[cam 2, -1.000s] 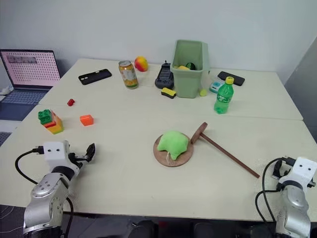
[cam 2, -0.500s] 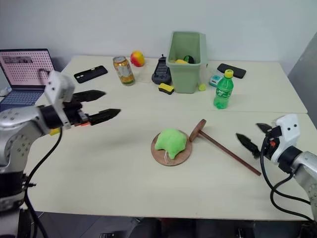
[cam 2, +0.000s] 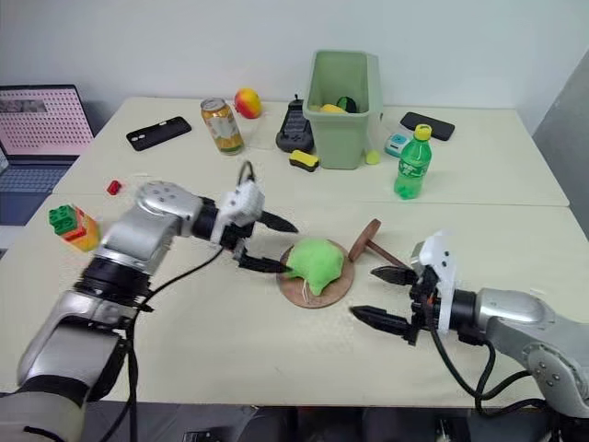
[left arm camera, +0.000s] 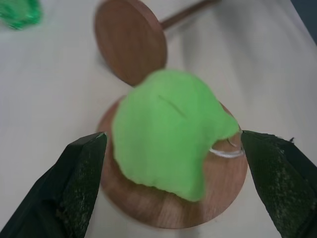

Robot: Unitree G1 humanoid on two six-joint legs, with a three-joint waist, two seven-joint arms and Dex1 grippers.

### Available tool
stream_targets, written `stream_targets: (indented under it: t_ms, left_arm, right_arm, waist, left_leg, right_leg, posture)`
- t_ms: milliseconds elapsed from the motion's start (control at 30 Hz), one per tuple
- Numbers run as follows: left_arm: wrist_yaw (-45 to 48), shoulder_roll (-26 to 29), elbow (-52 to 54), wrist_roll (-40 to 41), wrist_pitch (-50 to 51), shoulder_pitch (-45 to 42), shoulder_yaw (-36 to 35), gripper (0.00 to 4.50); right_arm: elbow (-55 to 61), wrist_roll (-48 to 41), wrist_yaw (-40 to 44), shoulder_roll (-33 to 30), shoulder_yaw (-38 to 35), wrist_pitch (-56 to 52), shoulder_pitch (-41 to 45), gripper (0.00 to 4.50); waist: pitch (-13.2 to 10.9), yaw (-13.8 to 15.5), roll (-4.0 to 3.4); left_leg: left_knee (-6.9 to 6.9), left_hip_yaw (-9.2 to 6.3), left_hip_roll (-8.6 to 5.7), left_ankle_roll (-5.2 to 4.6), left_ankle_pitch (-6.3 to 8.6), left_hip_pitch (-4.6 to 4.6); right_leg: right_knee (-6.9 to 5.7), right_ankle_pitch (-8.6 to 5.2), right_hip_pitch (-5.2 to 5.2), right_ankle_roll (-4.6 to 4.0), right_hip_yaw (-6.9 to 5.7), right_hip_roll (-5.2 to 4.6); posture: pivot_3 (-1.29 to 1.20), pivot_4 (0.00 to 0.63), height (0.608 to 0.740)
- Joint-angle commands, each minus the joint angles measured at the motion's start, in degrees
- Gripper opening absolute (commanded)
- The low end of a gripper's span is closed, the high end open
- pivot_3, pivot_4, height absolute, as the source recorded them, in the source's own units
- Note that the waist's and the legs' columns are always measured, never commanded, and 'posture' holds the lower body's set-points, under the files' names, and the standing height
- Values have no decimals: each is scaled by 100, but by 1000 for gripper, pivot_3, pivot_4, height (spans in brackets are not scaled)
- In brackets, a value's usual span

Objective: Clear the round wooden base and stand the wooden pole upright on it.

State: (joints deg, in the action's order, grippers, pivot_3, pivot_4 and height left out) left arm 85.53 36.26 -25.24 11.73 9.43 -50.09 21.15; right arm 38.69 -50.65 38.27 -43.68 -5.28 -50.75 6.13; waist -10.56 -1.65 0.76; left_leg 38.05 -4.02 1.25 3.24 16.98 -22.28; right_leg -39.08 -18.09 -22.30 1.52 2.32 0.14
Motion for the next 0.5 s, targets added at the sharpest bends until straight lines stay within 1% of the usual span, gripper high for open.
stream_targets:
  t_ms: [33,100,167,200,267,300,367,400,433,500]
  left_arm:
    - [148,-167,-468,-319,-779,-147,17,4460]
    - [200,-305,-693,-394,-973,-194,5,4460]
    - [-95,-500,-1116,-678,-1523,-333,1,4460]
    - [-188,-573,-1286,-787,-1753,-388,-2,4111]
    - [-238,-709,-1486,-850,-1933,-471,-55,3783]
    - [-213,-750,-1545,-850,-1951,-497,-83,3522]
    - [-205,-835,-1621,-863,-2003,-542,-122,3152]
    - [-239,-876,-1690,-891,-2066,-565,-140,2835]
    - [-265,-907,-1730,-912,-2101,-578,-152,2725]
    - [-275,-950,-1781,-930,-2135,-591,-183,2246]
  right_arm:
    - [271,31,-88,83,-10,178,-93,4500]
    - [326,49,-104,89,-5,215,-173,4500]
    - [366,62,-146,121,-1,249,-247,4500]
    - [375,74,-161,133,3,269,-275,4500]
    - [360,90,-196,168,20,298,-288,4500]
    - [355,89,-211,181,23,303,-284,4500]
    - [329,89,-237,207,29,318,-254,4500]
    - [307,86,-255,227,41,323,-226,4500]
    - [293,80,-259,233,39,329,-217,4500]
    - [246,84,-254,244,51,339,-176,4500]
  waist:
    - [0,-7,1]
    - [0,-1,1]
    - [0,2,1]
    - [-1,8,3]
    - [0,13,3]
    - [-1,11,3]
    - [-1,7,3]
    - [-1,7,3]
    - [0,7,3]
    - [0,7,3]
  left_leg:
    - [2,-1,1,0,0,-4]
    - [3,-5,2,0,0,-6]
    - [5,-9,1,0,0,-8]
    - [7,-10,1,-1,0,-8]
    - [12,-14,-4,-1,0,-10]
    - [12,-14,-10,-2,0,-10]
    - [13,-14,-18,-2,0,-9]
    - [13,-14,-21,-2,0,-10]
    - [13,-15,-22,-3,-1,-10]
    - [15,-18,-26,-3,-1,-10]
  right_leg:
    - [-2,0,-3,0,-1,0]
    - [-3,0,-4,0,-3,1]
    - [-4,0,-3,0,-6,0]
    - [-5,0,-3,0,-7,0]
    - [-6,0,-1,1,-9,-2]
    - [-9,0,-1,1,-9,-6]
    - [-11,0,-1,1,-7,-13]
    - [-12,0,-1,1,-8,-15]
    - [-12,0,-1,1,-8,-17]
    - [-13,0,-1,1,-10,-19]
  posture:
    - [0,150,740]
    - [0,150,740]
    - [0,150,740]
    - [0,150,740]
    - [0,150,740]
    - [0,150,740]
    - [0,150,740]
    - [0,150,740]
    - [0,150,740]
    - [0,150,740]
